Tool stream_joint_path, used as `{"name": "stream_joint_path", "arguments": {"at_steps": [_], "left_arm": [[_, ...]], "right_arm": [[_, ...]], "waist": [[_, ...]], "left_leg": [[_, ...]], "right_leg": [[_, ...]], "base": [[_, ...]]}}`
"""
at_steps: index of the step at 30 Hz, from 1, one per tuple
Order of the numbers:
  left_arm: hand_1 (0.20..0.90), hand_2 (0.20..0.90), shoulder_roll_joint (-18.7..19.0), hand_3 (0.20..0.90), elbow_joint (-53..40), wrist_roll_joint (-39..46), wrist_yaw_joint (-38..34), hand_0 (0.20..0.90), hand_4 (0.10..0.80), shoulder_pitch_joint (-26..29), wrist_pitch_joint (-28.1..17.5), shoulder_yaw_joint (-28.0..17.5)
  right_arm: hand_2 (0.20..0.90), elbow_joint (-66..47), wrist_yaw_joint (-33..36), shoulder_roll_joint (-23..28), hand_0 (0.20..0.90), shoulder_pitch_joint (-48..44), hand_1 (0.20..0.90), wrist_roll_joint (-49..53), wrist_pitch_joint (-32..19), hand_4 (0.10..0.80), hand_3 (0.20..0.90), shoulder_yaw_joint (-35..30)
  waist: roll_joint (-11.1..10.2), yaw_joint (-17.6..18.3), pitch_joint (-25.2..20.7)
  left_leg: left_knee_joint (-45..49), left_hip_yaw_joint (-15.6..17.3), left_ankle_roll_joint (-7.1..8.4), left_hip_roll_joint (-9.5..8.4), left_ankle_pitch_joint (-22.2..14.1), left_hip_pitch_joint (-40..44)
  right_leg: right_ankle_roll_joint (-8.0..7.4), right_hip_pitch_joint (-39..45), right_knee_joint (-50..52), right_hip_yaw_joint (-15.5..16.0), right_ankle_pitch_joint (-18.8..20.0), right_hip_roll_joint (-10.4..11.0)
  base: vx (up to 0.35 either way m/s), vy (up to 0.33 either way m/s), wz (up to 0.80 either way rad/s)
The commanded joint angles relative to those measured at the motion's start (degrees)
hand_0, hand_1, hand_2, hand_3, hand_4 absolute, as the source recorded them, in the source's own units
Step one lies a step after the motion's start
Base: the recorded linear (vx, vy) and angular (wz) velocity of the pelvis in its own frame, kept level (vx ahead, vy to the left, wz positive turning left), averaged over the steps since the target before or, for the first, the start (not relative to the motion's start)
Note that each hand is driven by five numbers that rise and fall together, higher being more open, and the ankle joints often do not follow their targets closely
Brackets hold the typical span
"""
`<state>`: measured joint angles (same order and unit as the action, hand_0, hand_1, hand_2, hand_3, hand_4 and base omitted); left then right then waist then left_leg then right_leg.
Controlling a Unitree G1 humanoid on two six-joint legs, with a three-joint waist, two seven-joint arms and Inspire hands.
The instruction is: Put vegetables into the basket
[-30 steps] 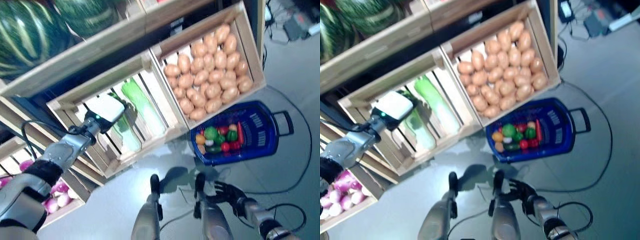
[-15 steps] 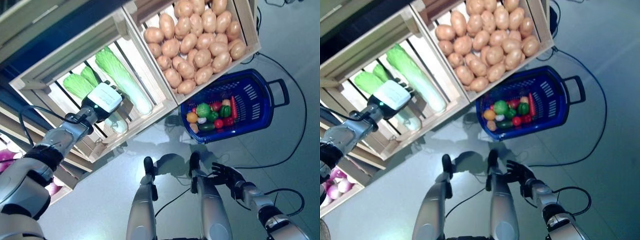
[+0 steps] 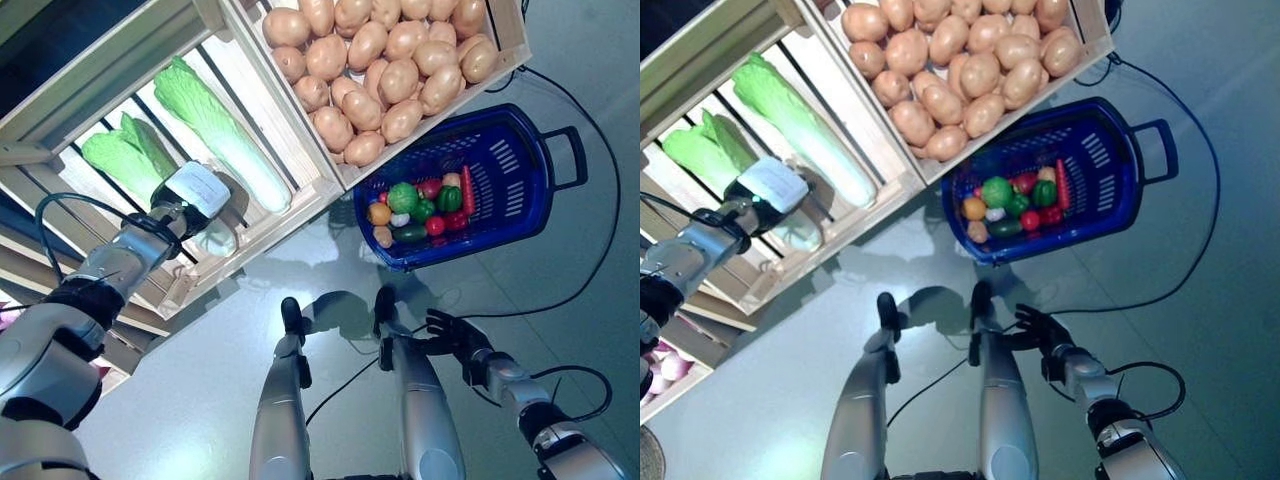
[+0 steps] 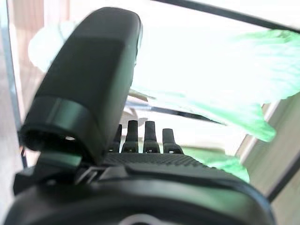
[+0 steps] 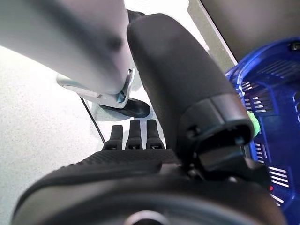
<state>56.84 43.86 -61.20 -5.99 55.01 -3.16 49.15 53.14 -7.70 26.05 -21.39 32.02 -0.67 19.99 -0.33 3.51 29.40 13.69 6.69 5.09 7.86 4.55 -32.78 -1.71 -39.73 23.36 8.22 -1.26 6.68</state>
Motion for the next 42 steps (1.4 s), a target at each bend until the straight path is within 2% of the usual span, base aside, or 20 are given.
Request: {"name": "stream_joint_path", "arguments": {"at_steps": [1,3,6,9,10,11,18,22,31,36,42], "left_arm": [[0.9,0.9,6.3,0.9,-1.0,0.4,3.3,0.9,0.8,6.6,7.9,-5.2],[0.9,0.9,6.9,0.9,-1.9,3.5,4.5,0.9,0.8,6.2,12.2,-5.7],[0.9,0.9,8.1,0.9,-3.5,6.3,0.3,0.9,0.8,5.2,14.2,-8.2],[0.9,0.9,11.2,0.9,-9.0,9.1,-8.4,0.9,0.8,4.5,13.2,-11.0],[0.9,0.9,11.2,0.9,-9.1,9.1,-8.4,0.9,0.8,4.4,13.2,-11.2],[0.9,0.9,13.2,0.9,-12.4,9.9,-11.4,0.9,0.8,3.6,12.1,-12.9],[0.9,0.9,16.0,0.9,-17.9,8.4,-17.2,0.9,0.8,-3.9,8.8,-19.4],[0.9,0.9,16.9,0.9,-16.3,7.5,-20.5,0.9,0.8,-6.1,6.9,-20.8],[0.9,0.9,17.2,0.9,-10.4,4.9,-25.2,0.9,0.8,-3.0,1.0,-17.8],[0.9,0.9,16.8,0.9,-6.8,3.5,-24.8,0.9,0.8,-0.7,-1.6,-16.0],[0.9,0.9,16.9,0.9,-5.2,2.7,-23.7,0.9,0.8,0.9,-1.3,-14.1]], "right_arm": [[0.9,-4.0,1.8,3.8,0.9,2.0,0.9,2.3,-2.2,0.8,0.9,-0.5],[0.9,-4.4,1.9,3.7,0.9,2.2,0.9,2.6,-2.4,0.8,0.9,-0.5],[0.9,-5.4,2.3,3.6,0.9,3.2,0.9,2.8,-2.7,0.8,0.9,-0.7],[0.9,-6.8,3.2,3.8,0.9,5.3,0.9,3.7,-3.0,0.8,0.9,-1.5],[0.9,-6.8,3.2,3.8,0.9,5.3,0.9,3.7,-3.0,0.8,0.9,-1.4],[0.9,-7.4,3.5,3.7,0.9,6.4,0.9,3.9,-3.3,0.8,0.9,-2.2],[0.9,-8.7,4.0,3.1,0.9,8.0,0.9,3.7,-4.0,0.8,0.9,-3.4],[0.9,-8.9,3.3,3.2,0.9,8.1,0.9,3.2,-4.8,0.8,0.9,-3.8],[0.9,-11.1,3.5,4.1,0.9,8.3,0.9,3.9,-5.3,0.8,0.9,-3.4],[0.9,-12.0,3.6,4.3,0.9,8.3,0.9,3.9,-6.4,0.8,0.9,-3.5],[0.9,-14.9,5.1,4.9,0.9,8.8,0.9,4.3,-5.7,0.8,0.9,-3.7]], "waist": [[-0.1,0.1,0.4],[-0.1,0.0,0.4],[-0.1,-0.5,0.4],[0.2,-1.4,0.4],[0.2,-1.4,0.4],[0.4,-2.0,0.4],[0.9,-3.3,0.4],[0.7,-3.4,0.4],[-0.2,-2.6,0.4],[-0.7,-2.2,0.4],[-1.2,-1.8,0.4]], "left_leg": [[8.8,-1.4,1.82,-0.41,-2.6,-5.7],[8.5,-1.3,1.69,-0.39,-2.5,-5.7],[8.0,-1.2,1.39,-0.66,-2.6,-5.4],[8.7,-1.6,1.34,-0.91,-3.1,-5.8],[8.7,-1.6,1.34,-0.91,-3.1,-5.8],[9.0,-1.7,1.17,-1.07,-3.4,-6.0],[9.4,-2.7,1.02,-1.67,-3.8,-6.7],[9.4,-2.6,0.86,-1.46,-3.6,-7.1],[10.7,-2.4,0.76,-0.48,-3.5,-8.9],[11.6,-2.3,0.79,0.01,-3.5,-10.1],[12.4,-2.2,0.61,0.19,-3.7,-11.5]], "right_leg": [[-1.78,5.7,-1.9,0.3,-2.5,1.3],[-1.75,5.8,-2.1,0.4,-2.5,1.4],[-1.79,5.7,-2.1,0.6,-2.6,1.4],[-1.63,5.6,-1.5,1.1,-3.0,1.6],[-1.63,5.6,-1.5,1.1,-3.0,1.6],[-1.53,5.3,-1.0,1.5,-3.3,1.8],[-1.31,4.9,-0.3,2.3,-3.7,2.0],[-1.23,4.3,0.4,2.4,-3.9,1.9],[-0.91,2.4,2.5,2.3,-4.2,1.8],[-1.03,1.1,3.4,2.3,-4.1,2.1],[-1.14,-0.4,4.3,2.4,-4.0,2.6]], "base": [[0.0,0.0,0.0],[0.01,-0.001,-0.02],[0.008,-0.013,0.0],[0.021,-0.029,0.0],[0.019,-0.032,0.08],[0.01,-0.028,0.08],[0.009,-0.018,0.09],[0.002,0.002,0.02],[0.0,0.0,0.0],[0.006,0.03,-0.01],[-0.001,0.037,0.01]]}}
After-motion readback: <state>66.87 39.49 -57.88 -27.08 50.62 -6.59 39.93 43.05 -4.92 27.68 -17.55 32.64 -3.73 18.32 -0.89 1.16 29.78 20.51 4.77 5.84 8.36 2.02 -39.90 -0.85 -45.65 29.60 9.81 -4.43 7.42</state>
